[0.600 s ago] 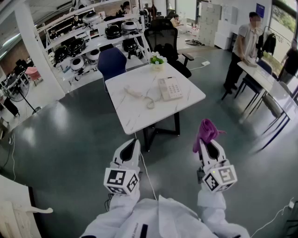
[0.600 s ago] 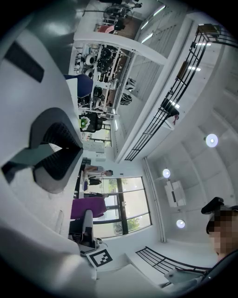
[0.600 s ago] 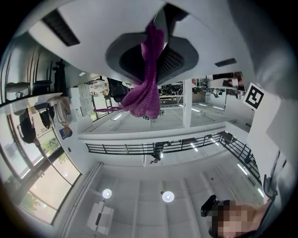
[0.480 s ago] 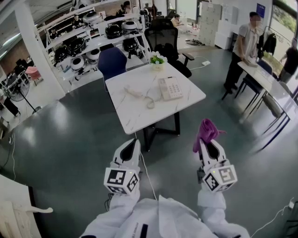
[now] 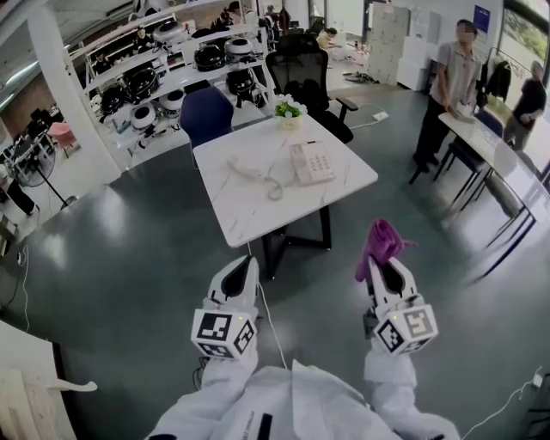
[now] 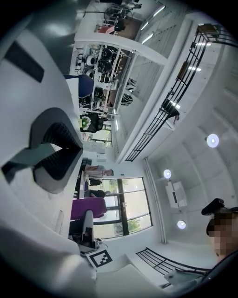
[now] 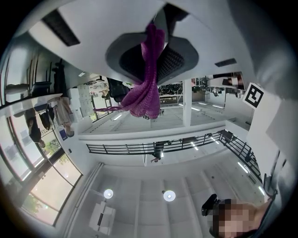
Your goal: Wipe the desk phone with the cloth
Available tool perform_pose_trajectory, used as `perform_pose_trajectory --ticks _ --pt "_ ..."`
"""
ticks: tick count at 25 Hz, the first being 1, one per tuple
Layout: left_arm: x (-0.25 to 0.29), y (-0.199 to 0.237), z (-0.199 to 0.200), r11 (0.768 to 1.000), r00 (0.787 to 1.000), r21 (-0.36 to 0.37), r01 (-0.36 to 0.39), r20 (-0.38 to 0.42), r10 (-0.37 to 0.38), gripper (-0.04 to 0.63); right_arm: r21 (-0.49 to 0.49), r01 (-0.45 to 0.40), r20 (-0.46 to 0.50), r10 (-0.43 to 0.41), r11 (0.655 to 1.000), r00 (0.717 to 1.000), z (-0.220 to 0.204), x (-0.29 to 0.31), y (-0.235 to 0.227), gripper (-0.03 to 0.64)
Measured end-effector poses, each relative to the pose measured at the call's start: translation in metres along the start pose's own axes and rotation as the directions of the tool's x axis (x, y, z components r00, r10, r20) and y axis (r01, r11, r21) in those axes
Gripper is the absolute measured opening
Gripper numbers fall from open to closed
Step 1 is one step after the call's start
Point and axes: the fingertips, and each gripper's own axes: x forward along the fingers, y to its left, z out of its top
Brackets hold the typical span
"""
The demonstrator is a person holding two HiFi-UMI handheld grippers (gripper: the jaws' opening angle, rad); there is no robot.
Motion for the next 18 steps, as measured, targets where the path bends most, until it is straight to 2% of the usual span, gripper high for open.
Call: perform_pose_trajectory --ticks 13,18 --pt "0.011 -0.042 -0.016 1.000 0.999 -0.002 -0.030 -0.020 0.030 -0.003 0.017 -0.040 -0.023 0.041 0.999 0.999 -0.008 -0.010 -0.042 0.038" --pt "0.018 -0.032 -0.017 0.998 0.998 -0.004 -0.064 -0.027 0.064 -0.003 0.034 -0.059 -0.028 0.060 0.998 0.998 -0.014 0.004 -0.048 0.038"
